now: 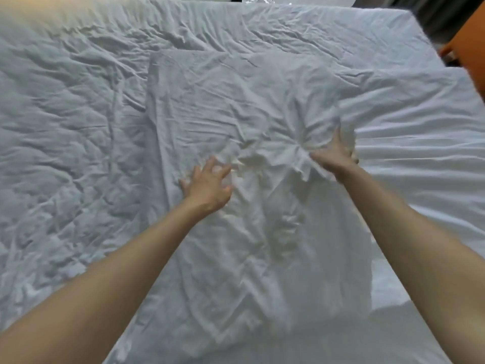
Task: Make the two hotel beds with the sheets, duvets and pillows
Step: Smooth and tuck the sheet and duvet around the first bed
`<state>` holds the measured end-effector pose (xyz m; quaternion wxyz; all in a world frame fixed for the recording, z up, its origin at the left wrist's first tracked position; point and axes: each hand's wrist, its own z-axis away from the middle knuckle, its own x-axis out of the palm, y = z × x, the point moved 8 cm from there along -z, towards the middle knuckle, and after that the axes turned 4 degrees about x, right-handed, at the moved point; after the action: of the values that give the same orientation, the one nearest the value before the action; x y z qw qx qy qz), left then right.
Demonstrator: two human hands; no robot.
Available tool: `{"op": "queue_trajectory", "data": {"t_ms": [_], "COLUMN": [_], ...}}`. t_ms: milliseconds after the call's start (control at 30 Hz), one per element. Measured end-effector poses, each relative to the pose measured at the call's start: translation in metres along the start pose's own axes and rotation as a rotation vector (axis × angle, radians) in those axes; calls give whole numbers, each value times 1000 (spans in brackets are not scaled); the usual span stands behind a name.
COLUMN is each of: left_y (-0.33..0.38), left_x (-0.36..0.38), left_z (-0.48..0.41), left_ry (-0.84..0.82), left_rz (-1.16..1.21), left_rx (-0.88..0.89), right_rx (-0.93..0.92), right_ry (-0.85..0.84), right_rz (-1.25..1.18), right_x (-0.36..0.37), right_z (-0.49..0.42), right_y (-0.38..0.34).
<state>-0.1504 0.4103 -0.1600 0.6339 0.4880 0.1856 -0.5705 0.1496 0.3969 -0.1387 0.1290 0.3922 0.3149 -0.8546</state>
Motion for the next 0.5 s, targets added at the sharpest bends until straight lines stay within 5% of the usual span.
{"op": "queue_trajectory", "data": {"t_ms": [233,333,500], "left_y": [-77,-112,-149], "left_x": [42,50,76], "left_z": [41,62,108], "left_ry": [88,132,169], "left_rz": [-20,143,500], "left_rx": [-213,-305,-405], "right_rx": [-95,-125,-427], "right_ry": [-312,-328,-343], "right_rz": [207,178,274], "right_x": [107,134,163], "right_z": [49,71,143], "right_y": [80,92,88]}}
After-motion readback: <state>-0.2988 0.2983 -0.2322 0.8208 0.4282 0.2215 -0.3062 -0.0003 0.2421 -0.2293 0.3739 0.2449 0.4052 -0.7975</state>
